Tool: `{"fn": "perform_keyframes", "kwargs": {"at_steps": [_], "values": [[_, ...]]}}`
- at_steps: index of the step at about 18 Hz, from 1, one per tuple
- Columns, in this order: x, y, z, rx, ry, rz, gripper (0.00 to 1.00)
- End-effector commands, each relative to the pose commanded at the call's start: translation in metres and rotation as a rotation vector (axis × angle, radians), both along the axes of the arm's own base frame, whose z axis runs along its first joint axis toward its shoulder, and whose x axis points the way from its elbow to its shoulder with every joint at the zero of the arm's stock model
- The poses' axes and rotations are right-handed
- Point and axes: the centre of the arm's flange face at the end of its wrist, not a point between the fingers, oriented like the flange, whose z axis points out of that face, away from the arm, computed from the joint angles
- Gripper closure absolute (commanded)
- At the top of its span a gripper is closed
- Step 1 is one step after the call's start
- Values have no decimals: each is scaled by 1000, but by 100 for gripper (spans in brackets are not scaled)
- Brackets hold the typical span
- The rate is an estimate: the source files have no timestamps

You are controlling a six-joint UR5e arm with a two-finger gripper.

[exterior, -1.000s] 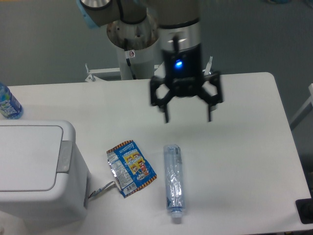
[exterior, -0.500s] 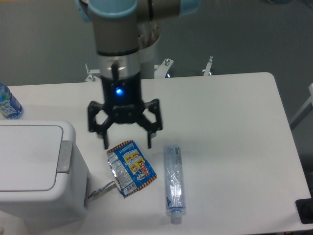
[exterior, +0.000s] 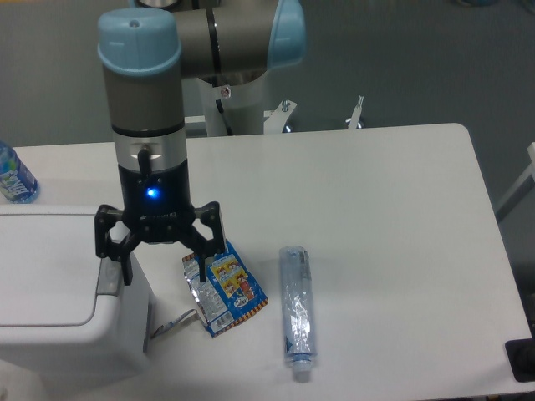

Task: Open the trash can
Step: 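Lower the gripper onto the lid edge beside the hinge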

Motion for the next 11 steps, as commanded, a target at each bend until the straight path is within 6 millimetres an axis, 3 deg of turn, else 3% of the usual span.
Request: {"fn": "perform_keyframes", "kwargs": {"at_steps": [4, 11], "values": [[12, 6, -4, 1, -18, 5, 0], [12, 5, -3, 7, -30, 25, 0]]}}
